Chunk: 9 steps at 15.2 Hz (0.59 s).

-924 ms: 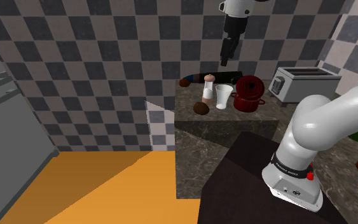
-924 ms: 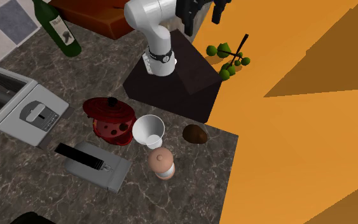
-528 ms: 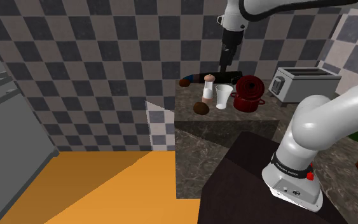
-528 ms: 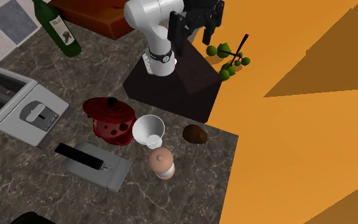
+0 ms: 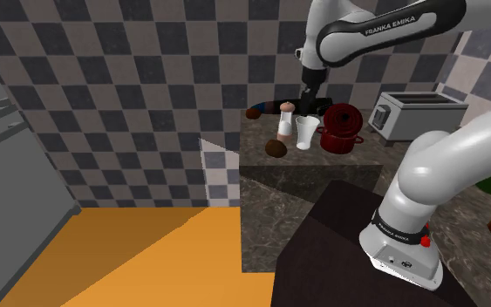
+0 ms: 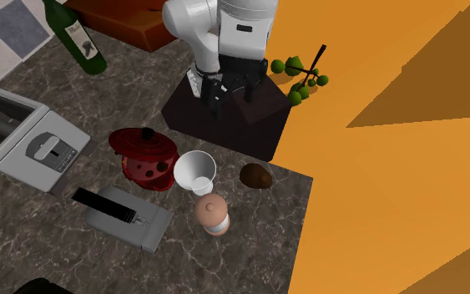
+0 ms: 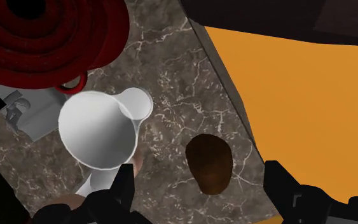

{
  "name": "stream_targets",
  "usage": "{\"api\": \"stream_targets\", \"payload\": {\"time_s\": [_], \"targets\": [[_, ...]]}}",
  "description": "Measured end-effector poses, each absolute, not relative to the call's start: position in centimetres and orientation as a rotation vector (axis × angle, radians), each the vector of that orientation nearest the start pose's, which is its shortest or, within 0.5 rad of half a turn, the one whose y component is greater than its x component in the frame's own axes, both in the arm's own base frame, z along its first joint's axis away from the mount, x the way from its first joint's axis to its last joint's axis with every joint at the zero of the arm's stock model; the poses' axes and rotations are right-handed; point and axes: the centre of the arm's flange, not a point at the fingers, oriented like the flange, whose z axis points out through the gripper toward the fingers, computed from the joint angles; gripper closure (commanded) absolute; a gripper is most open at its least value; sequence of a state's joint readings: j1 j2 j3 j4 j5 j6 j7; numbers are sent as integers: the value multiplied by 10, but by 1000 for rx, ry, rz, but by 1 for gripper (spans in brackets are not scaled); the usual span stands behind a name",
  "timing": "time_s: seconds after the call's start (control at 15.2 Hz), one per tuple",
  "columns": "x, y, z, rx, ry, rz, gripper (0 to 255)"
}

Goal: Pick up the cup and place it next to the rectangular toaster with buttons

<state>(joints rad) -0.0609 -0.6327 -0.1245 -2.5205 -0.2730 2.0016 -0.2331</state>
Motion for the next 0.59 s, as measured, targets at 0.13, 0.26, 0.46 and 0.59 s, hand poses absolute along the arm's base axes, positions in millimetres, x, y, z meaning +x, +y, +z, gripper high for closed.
{"api": "stream_targets", "payload": {"time_s": [0.13, 0.26, 0.46, 0.59], "targets": [[370, -103, 476, -3345, -287, -119, 0], [374, -116, 456, -3363, -294, -116, 0], [384, -135, 423, -3390, -304, -108, 0], [387, -147, 410, -3403, -310, -106, 0]]}}
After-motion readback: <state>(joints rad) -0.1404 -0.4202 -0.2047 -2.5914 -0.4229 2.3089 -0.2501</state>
